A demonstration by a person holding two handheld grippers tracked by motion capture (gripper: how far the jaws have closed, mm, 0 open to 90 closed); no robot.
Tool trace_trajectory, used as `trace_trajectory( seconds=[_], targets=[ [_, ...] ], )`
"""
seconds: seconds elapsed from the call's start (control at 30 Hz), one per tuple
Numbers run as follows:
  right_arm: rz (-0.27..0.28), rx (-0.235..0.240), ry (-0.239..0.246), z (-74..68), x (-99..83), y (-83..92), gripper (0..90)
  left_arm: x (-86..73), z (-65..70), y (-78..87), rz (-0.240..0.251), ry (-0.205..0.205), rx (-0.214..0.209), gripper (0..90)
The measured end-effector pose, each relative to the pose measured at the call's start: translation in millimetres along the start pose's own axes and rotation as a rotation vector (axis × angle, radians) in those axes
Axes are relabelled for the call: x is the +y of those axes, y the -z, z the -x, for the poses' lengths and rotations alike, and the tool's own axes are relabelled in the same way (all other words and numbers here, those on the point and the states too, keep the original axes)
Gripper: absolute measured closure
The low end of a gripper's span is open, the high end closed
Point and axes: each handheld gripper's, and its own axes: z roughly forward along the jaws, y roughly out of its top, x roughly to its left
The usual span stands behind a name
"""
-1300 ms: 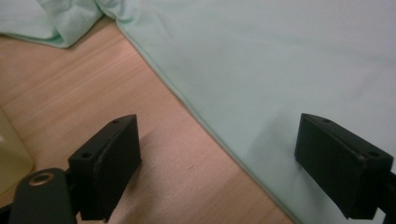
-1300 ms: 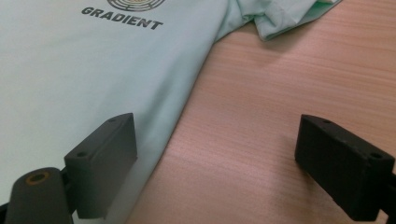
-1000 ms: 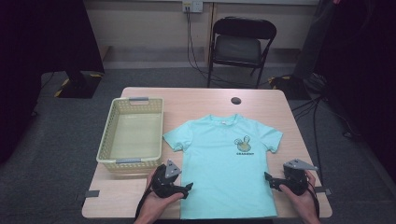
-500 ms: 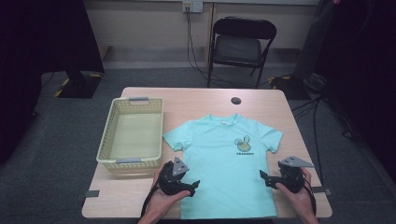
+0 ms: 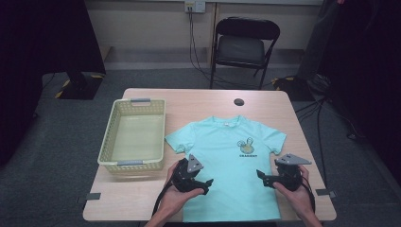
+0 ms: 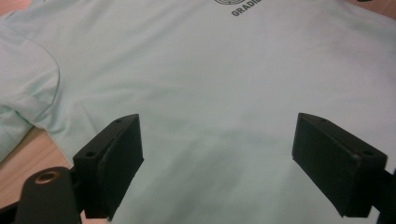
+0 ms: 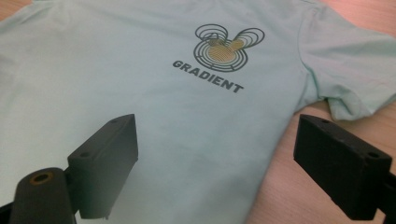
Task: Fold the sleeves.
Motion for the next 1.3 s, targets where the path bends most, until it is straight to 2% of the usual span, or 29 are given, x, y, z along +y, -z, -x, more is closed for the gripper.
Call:
trace_trajectory(
  seconds=[0.2, 0.27, 0.4, 0.57, 0.77, 0.83, 0.93, 1.0, 1.3],
  targets=[
    [0.005, 0.003, 0.015, -6.1, 7.9, -7.7, 12.9, 7.8, -6.0, -8.6, 0.016, 0.022, 0.006, 15.9],
    [0.001, 0.009, 0.023, -8.5, 10.8, -11.2, 14.1, 7.7, -7.5, -13.1, 0.007, 0.012, 0.008, 15.9],
    [0.0, 0.025, 0.024, -13.5, 14.9, -19.5, 14.3, 6.9, -12.1, -17.7, 0.01, 0.026, 0.015, 15.9],
    [-0.029, 0.045, 0.03, -18.0, 16.9, -32.4, 13.6, 2.8, -14.7, -25.8, -0.005, 0.02, 0.015, 15.9],
    [-0.07, 0.051, 0.02, -13.9, 15.8, -47.6, 13.9, -0.1, -15.9, -36.1, -0.027, 0.013, 0.013, 15.9],
    [-0.084, 0.042, 0.023, -12.3, 14.2, -52.7, 14.1, -0.3, -15.8, -38.5, -0.026, 0.016, 0.003, 15.9],
    [-0.098, 0.022, 0.022, -9.0, 12.6, -58.8, 14.9, -1.8, -16.0, -40.3, -0.036, 0.004, 0.013, 16.0],
    [-0.099, 0.018, 0.012, -5.9, 12.1, -60.5, 15.3, -4.0, -17.6, -42.2, -0.046, 0.015, 0.013, 16.0],
    [-0.092, 0.011, 0.026, -4.7, 10.0, -60.5, 14.7, -7.3, -16.6, -43.1, -0.038, 0.006, 0.03, 15.6]
  ],
)
